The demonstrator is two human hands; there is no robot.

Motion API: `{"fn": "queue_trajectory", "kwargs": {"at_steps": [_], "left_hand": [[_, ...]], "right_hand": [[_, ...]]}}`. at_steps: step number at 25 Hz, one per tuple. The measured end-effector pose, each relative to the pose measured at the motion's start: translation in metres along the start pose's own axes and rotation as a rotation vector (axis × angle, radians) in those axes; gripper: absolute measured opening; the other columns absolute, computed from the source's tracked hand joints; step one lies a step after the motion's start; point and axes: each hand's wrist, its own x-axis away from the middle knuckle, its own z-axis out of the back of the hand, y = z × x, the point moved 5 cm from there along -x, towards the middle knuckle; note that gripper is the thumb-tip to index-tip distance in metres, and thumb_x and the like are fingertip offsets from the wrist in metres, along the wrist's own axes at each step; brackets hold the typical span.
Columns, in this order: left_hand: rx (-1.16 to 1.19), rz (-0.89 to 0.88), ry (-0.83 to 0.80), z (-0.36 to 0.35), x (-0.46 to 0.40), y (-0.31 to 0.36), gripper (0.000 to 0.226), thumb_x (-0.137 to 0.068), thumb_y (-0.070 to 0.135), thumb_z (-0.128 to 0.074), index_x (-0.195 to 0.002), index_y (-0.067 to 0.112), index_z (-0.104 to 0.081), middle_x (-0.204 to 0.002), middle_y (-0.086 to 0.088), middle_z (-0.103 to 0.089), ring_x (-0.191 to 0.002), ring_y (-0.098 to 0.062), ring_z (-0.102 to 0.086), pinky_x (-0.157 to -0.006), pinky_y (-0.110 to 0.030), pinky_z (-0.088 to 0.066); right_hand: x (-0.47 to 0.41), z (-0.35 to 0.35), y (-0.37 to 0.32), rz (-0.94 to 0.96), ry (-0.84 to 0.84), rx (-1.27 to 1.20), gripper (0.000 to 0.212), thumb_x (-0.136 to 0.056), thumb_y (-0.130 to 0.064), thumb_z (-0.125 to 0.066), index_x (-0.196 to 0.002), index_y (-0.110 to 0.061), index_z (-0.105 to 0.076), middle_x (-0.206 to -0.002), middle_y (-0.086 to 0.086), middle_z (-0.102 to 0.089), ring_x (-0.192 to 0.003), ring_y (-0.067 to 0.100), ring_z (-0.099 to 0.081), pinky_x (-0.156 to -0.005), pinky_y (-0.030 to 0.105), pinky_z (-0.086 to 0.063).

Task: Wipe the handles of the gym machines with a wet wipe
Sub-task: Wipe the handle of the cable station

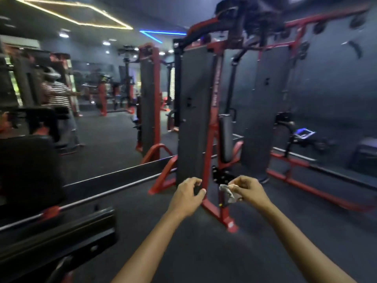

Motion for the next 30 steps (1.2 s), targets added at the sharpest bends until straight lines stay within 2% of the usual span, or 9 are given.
{"fn": "queue_trajectory", "kwargs": {"at_steps": [4, 9, 12, 17, 20, 22, 24, 27, 30], "left_hand": [[0.073, -0.056, -0.100, -0.109, -0.059, 0.049, 0.031, -0.089, 0.021, -0.062, -0.119, 0.010, -0.061, -0.116, -0.001, -0.062, -0.108, -0.014, -0.057, -0.090, -0.017, -0.040], [0.076, -0.017, -0.161, -0.167, -0.107, 0.055, 0.032, -0.092, 0.024, -0.059, -0.122, 0.014, -0.059, -0.119, 0.005, -0.058, -0.108, -0.008, -0.054, -0.092, -0.022, -0.044], [0.052, 0.004, -0.114, -0.171, -0.150, 0.036, 0.027, -0.091, 0.021, -0.060, -0.117, 0.014, -0.063, -0.115, 0.003, -0.062, -0.101, -0.008, -0.056, -0.089, -0.021, -0.044], [0.063, 0.089, -0.052, -0.178, -0.228, -0.025, 0.024, -0.089, 0.017, -0.063, -0.113, 0.013, -0.065, -0.110, 0.001, -0.065, -0.101, -0.011, -0.060, -0.089, -0.019, -0.045], [0.100, 0.129, 0.008, -0.173, -0.294, -0.067, 0.023, -0.088, 0.016, -0.065, -0.111, 0.012, -0.066, -0.108, 0.001, -0.067, -0.100, -0.012, -0.063, -0.091, -0.024, -0.048], [0.083, 0.151, 0.039, -0.162, -0.348, -0.094, 0.023, -0.088, 0.018, -0.065, -0.110, 0.014, -0.066, -0.106, 0.004, -0.067, -0.098, -0.010, -0.063, -0.087, -0.021, -0.048], [0.080, 0.154, 0.078, -0.150, -0.400, -0.118, 0.023, -0.087, 0.019, -0.065, -0.110, 0.014, -0.067, -0.104, 0.003, -0.069, -0.097, -0.010, -0.064, -0.083, -0.016, -0.046], [0.066, 0.179, 0.113, -0.142, -0.470, -0.151, 0.022, -0.088, 0.017, -0.065, -0.109, 0.012, -0.067, -0.103, 0.002, -0.069, -0.093, -0.009, -0.063, -0.077, -0.007, -0.042], [0.023, 0.205, 0.099, -0.148, -0.511, -0.180, 0.021, -0.087, 0.015, -0.065, -0.108, 0.011, -0.068, -0.101, 0.002, -0.069, -0.090, -0.006, -0.062, -0.071, 0.001, -0.038]], "right_hand": [[-0.031, 0.111, 0.061, -0.029, 0.128, 0.058, 0.008, -0.085, -0.009, -0.067, -0.079, -0.014, -0.068, -0.079, 0.005, -0.070, -0.064, 0.011, -0.063, -0.048, 0.017, -0.047], [-0.079, 0.152, 0.110, -0.056, 0.148, 0.007, 0.006, -0.086, -0.008, -0.064, -0.083, -0.011, -0.069, -0.080, 0.002, -0.070, -0.066, 0.010, -0.063, -0.047, 0.014, -0.045], [-0.130, 0.141, 0.118, 0.005, 0.114, -0.005, 0.008, -0.086, -0.012, -0.066, -0.081, -0.017, -0.069, -0.079, 0.000, -0.071, -0.067, 0.011, -0.063, -0.055, 0.022, -0.048], [-0.235, 0.096, 0.126, 0.101, 0.001, 0.036, 0.002, -0.083, -0.017, -0.070, -0.082, -0.018, -0.070, -0.077, -0.004, -0.072, -0.072, 0.007, -0.067, -0.063, 0.023, -0.053], [-0.310, 0.073, 0.128, 0.130, -0.040, 0.053, 0.001, -0.083, -0.016, -0.069, -0.083, -0.016, -0.070, -0.076, -0.003, -0.072, -0.068, -0.001, -0.063, -0.062, 0.013, -0.048], [-0.370, 0.056, 0.126, 0.136, -0.073, 0.083, 0.002, -0.084, -0.017, -0.069, -0.083, -0.018, -0.070, -0.078, -0.003, -0.072, -0.073, 0.002, -0.065, -0.063, 0.011, -0.047], [-0.428, 0.037, 0.119, 0.172, -0.087, 0.090, 0.002, -0.083, -0.016, -0.069, -0.083, -0.018, -0.070, -0.079, -0.003, -0.072, -0.077, 0.006, -0.067, -0.067, 0.016, -0.049], [-0.505, 0.010, 0.117, 0.201, -0.089, 0.042, 0.005, -0.081, -0.011, -0.070, -0.081, -0.016, -0.070, -0.077, -0.002, -0.072, -0.074, 0.006, -0.066, -0.068, 0.017, -0.049], [-0.569, -0.017, 0.130, 0.202, -0.121, 0.034, 0.009, -0.080, -0.013, -0.070, -0.081, -0.022, -0.069, -0.076, -0.004, -0.072, -0.074, 0.007, -0.067, -0.069, 0.022, -0.051]]}}
